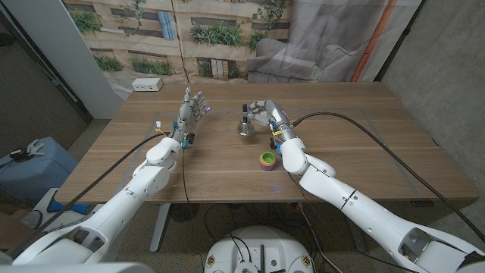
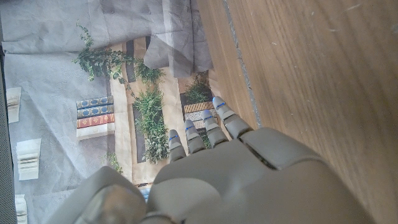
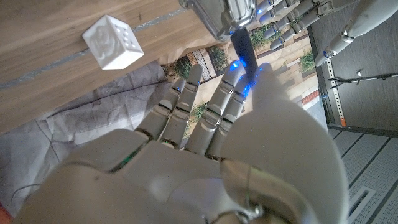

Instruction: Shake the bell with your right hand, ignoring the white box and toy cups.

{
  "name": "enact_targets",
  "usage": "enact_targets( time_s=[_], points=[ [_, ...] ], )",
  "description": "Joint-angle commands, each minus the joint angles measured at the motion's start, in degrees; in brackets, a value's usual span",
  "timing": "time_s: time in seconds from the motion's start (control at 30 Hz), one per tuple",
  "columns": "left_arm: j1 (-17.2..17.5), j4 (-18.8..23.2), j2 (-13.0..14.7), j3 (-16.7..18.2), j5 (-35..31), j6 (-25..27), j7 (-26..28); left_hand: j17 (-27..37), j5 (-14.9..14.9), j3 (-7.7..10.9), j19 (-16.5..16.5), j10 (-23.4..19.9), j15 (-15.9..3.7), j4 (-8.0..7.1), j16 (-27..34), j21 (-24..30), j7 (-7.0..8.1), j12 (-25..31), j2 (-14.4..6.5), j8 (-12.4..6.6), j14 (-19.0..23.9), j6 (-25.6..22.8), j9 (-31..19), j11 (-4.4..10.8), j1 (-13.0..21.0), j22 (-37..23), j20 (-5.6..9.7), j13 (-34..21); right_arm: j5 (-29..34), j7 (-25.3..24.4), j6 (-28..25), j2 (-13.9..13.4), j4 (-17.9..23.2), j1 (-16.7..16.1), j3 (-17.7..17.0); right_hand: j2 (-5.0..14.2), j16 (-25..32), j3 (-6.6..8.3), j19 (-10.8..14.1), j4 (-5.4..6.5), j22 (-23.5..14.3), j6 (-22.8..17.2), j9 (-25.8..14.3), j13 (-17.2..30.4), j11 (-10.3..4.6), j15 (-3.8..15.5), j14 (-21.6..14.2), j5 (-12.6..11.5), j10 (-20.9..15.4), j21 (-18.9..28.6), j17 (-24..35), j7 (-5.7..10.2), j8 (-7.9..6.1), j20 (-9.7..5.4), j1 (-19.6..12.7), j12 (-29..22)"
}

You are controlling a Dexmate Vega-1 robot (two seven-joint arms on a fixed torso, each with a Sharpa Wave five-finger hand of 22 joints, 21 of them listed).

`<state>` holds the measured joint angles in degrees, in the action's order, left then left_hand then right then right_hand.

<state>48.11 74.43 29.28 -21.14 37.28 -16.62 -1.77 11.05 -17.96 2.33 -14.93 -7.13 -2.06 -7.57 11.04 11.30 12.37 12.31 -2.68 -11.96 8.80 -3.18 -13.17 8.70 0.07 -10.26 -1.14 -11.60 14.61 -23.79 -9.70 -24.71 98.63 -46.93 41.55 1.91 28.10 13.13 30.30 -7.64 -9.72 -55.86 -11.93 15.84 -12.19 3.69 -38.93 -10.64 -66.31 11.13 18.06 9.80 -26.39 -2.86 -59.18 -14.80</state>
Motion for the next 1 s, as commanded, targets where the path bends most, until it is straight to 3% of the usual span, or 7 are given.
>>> enact_targets(
  time_s=[0.03,0.6,1.0],
  points=[
    [0.0,0.0,0.0,0.0,0.0,0.0,0.0,0.3,-0.4,-0.03,-0.4,-0.1,-5.61,-0.39,0.3,0.4,0.35,0.3,-0.4,-0.32,0.5,0.0,-0.2,0.28,0.1,-0.3,-0.11,-0.3,-7.3,5.5,-5.2,-0.9,4.3,-0.6,-1.5,0.56,0.0,0.09,-0.3,0.42,-0.1,-0.6,-0.2,0.2,-0.14,8.37,0.0,0.2,-0.1,0.0,0.1,-0.25,-0.35,-2.23,0.3,-0.2],
    [0.0,0.0,0.0,0.0,0.0,0.0,0.0,0.3,-0.4,-0.03,-0.4,-0.1,-5.64,-0.4,0.3,0.4,0.35,0.3,-0.4,-0.32,0.5,0.0,-0.2,0.26,0.1,-0.3,-0.09,-0.3,-17.8,11.9,-10.8,-3.8,8.4,0.4,-2.9,0.69,-0.3,-0.42,-0.9,0.91,-0.1,-1.1,-0.1,0.6,0.02,8.28,0.1,0.4,-0.7,-0.2,-0.1,-0.66,-0.5,-2.01,1.8,-0.5],
    [0.0,0.0,0.0,0.0,0.0,0.0,0.0,0.3,-0.4,-0.03,-0.4,-0.1,-5.62,-0.4,0.3,0.4,0.35,0.3,-0.4,-0.32,0.5,0.0,-0.2,0.22,0.1,-0.3,-0.06,-0.3,-18.5,10.5,-11.3,-5.0,8.7,1.0,-1.5,0.9,-0.4,-0.45,-1.2,0.84,-0.1,-1.0,-0.1,0.7,0.01,8.39,0.1,0.4,-0.7,-0.2,0.0,-0.82,-0.42,-2.0,2.1,-0.5]
  ],
)
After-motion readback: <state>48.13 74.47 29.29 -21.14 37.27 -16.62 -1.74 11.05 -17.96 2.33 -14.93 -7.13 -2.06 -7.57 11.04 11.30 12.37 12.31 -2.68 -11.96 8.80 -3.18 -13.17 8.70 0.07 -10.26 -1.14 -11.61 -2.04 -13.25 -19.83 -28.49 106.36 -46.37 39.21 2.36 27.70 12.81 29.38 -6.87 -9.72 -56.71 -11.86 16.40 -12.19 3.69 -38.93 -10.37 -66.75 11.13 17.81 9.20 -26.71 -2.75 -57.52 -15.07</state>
